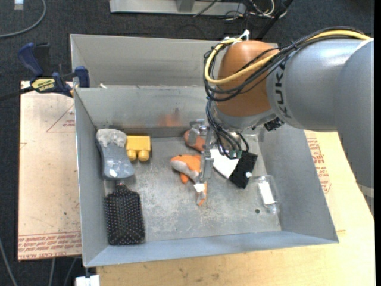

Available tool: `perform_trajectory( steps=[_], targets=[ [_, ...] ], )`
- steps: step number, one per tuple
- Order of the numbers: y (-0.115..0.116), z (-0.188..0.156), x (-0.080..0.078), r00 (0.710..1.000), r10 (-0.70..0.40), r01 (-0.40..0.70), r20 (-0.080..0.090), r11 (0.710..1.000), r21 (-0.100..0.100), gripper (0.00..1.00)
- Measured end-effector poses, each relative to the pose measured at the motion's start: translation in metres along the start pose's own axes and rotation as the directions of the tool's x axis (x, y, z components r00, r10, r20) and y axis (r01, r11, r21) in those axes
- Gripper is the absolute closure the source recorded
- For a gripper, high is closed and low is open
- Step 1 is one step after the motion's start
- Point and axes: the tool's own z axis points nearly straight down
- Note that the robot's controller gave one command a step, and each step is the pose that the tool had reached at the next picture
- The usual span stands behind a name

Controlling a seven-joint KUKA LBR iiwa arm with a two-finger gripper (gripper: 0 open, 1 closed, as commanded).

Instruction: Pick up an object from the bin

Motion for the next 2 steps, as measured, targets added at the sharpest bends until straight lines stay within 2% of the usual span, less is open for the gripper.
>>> perform_trajectory(
  steps=[1,2],
  targets=[
    [-0.0130,0.0300,0.0248,0.999,0.036,-0.036,-0.003,0.999,-0.001,0.00],
    [-0.0147,0.0319,0.0340,0.997,0.073,-0.073,-0.005,0.997,0.000,0.00]
  ],
)
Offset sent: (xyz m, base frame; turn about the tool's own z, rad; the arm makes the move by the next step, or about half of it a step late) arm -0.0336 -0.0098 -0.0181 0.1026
